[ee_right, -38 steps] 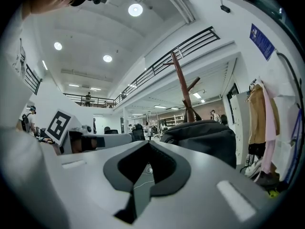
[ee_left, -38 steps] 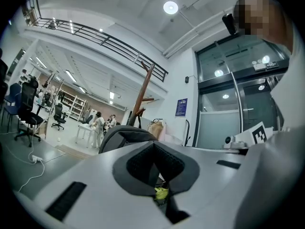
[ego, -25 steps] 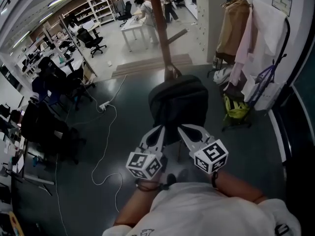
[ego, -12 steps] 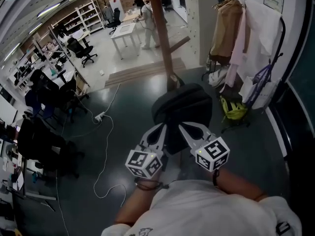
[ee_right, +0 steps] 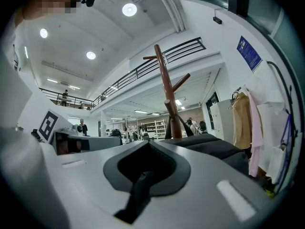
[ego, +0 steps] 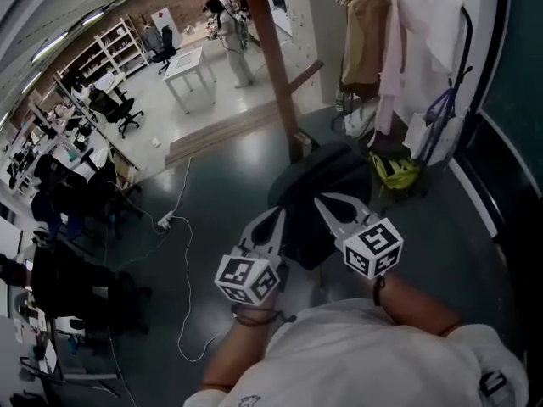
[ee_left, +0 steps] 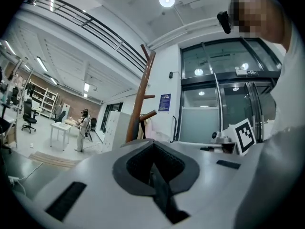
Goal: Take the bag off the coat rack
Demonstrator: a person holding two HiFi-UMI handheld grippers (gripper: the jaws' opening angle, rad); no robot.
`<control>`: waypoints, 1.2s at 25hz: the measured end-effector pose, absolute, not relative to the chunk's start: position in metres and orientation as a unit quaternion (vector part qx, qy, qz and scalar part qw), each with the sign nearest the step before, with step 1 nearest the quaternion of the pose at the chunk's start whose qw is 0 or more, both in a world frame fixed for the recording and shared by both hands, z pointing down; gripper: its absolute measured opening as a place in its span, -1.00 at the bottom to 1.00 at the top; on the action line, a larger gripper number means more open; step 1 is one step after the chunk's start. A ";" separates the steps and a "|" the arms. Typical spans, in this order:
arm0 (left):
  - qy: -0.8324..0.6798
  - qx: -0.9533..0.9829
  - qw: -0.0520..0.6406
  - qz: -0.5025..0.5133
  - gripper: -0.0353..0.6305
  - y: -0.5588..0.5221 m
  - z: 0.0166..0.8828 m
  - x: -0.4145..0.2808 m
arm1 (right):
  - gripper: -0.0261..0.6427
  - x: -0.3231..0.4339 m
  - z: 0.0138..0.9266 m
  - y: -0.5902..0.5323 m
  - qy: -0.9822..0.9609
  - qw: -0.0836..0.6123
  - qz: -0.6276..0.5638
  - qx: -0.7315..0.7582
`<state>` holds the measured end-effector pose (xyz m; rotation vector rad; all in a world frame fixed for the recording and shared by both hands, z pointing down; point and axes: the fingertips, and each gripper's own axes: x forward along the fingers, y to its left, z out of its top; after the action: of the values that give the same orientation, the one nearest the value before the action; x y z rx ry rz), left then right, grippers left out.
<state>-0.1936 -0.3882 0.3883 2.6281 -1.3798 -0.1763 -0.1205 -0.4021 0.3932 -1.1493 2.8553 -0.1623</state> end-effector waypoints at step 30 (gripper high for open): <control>-0.476 0.872 0.097 -0.053 -0.89 -0.488 0.389 -0.224 | -0.81 -0.112 0.358 -0.540 0.925 -0.030 -0.006 -0.378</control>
<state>-0.2237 -0.4879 0.3886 2.5829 -1.4103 -0.1578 -0.1119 -0.5405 0.3583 -1.2119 2.9637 -0.0193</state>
